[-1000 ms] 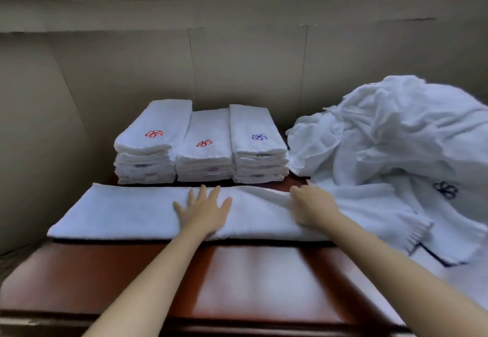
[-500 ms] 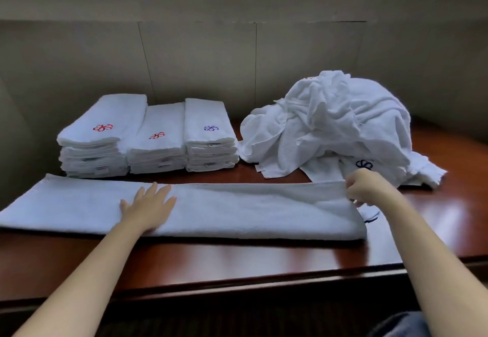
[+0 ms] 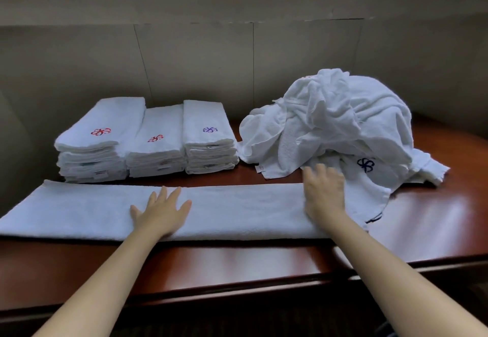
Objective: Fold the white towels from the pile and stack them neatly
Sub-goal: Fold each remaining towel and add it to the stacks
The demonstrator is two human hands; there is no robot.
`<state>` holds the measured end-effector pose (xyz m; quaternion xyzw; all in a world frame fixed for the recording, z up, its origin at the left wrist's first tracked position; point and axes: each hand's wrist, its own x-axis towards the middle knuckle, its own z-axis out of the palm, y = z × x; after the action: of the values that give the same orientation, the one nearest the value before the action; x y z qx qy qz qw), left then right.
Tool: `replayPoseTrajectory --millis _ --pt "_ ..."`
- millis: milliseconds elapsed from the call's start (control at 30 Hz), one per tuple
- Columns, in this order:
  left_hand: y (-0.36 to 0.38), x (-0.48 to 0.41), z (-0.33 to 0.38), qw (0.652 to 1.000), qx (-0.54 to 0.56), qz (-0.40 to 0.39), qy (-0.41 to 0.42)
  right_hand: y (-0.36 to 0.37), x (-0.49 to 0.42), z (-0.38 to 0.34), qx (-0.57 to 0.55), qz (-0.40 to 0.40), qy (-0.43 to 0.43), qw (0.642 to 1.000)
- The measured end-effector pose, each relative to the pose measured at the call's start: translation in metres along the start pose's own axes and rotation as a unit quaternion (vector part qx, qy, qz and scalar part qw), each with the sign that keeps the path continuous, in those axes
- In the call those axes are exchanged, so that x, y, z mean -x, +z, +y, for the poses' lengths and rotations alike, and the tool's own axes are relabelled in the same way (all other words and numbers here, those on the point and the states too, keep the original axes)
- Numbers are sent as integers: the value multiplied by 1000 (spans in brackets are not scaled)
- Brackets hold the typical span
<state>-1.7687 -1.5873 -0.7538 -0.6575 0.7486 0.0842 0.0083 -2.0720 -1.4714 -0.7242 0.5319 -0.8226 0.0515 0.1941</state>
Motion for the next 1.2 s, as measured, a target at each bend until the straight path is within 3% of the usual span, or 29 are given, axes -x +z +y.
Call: replayPoseTrajectory --millis 67,133,200,400,500,567,633,700,767,800,833,867,967,1000,1033,1067,1133,1167,1200 --pt "0 3 9 1000 13 0 -1 3 3 -34 -79 -40 -105 991" --pt "3 7 15 1000 22 -4 3 10 10 -66 -184 -171 -139 958" --pt "4 7 12 1000 15 -1 -5 21 11 -78 -189 -244 -152 939" --pt "-6 0 -20 996 42 11 -78 25 -15 -77 -157 -250 -141 945" --pt "-18 -2 -65 981 63 26 -182 15 -15 -102 -94 -209 -126 965" --pt "-23 1 -99 955 105 54 -274 4 -13 -131 -111 -159 -156 969" --pt "-26 7 -125 905 206 111 -354 -7 -3 -165 -184 -153 -206 949" --pt "-29 10 -138 825 342 214 -397 -9 11 -194 -212 -171 -270 923" --pt "-38 13 -144 681 501 302 -440 -4 21 -212 -193 -192 -305 913" --pt "-43 9 -147 604 580 313 -448 -1 21 -216 -187 -195 -305 913" --pt "-47 9 -148 556 642 295 -438 0 20 -218 -185 -197 -299 915" --pt "-49 6 -150 523 689 282 -415 1 18 -217 -185 -201 -295 916" --pt "-54 3 -146 497 757 216 -366 -3 13 -213 -207 -220 -306 903" --pt "-57 4 -139 523 747 219 -346 -7 10 -211 -253 -235 -299 889" --pt "-60 5 -130 586 708 243 -310 -14 7 -208 -342 -260 -268 862" --pt "-64 6 -118 652 651 287 -260 -22 2 -202 -470 -299 -199 806" --pt "-71 13 -92 760 536 344 -126 -38 -16 -183 -703 -360 -23 613" --pt "-73 20 -76 806 483 339 -48 -43 -25 -169 -768 -370 46 521" --pt "-74 26 -60 848 427 312 32 -46 -32 -154 -801 -377 97 455"
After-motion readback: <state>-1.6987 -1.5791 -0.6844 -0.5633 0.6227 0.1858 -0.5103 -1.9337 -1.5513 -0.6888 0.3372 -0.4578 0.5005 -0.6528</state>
